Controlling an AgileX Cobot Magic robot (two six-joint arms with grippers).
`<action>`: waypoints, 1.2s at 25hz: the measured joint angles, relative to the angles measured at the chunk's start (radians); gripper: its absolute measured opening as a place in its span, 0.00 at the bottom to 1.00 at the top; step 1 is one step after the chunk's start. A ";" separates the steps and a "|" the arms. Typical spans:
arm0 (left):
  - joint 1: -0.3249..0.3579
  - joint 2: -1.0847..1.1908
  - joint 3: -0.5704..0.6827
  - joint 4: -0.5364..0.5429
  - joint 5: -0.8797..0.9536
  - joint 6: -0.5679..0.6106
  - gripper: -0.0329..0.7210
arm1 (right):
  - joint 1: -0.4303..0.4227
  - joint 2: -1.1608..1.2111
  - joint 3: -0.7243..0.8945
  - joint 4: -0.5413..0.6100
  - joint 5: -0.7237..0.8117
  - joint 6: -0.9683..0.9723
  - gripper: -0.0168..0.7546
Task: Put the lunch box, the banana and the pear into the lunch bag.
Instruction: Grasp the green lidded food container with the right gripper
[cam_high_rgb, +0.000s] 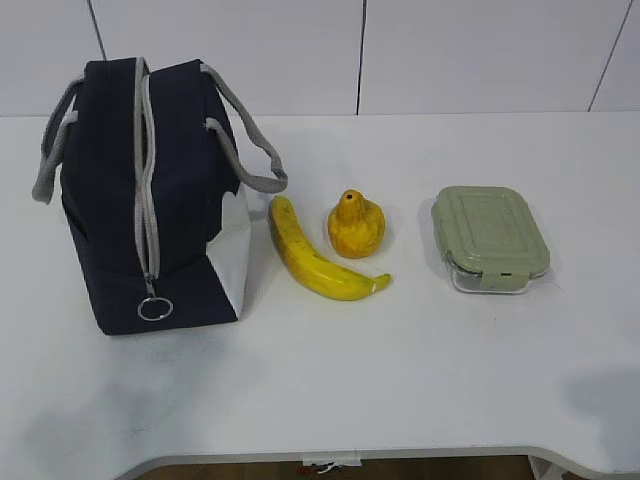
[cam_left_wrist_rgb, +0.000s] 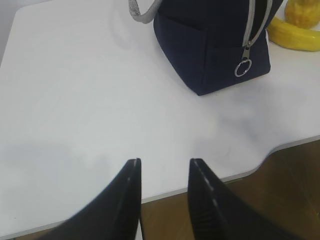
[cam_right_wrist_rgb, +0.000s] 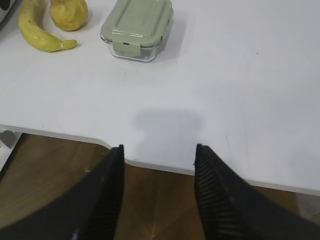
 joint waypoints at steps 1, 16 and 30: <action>0.000 0.000 0.000 0.000 0.000 0.000 0.37 | 0.000 0.000 0.000 0.000 0.000 0.000 0.51; 0.000 0.000 0.000 0.000 0.000 0.000 0.37 | 0.000 0.000 0.000 0.000 0.000 0.000 0.51; 0.000 0.000 0.000 0.000 0.000 0.000 0.37 | 0.000 0.000 -0.004 0.002 0.000 0.000 0.51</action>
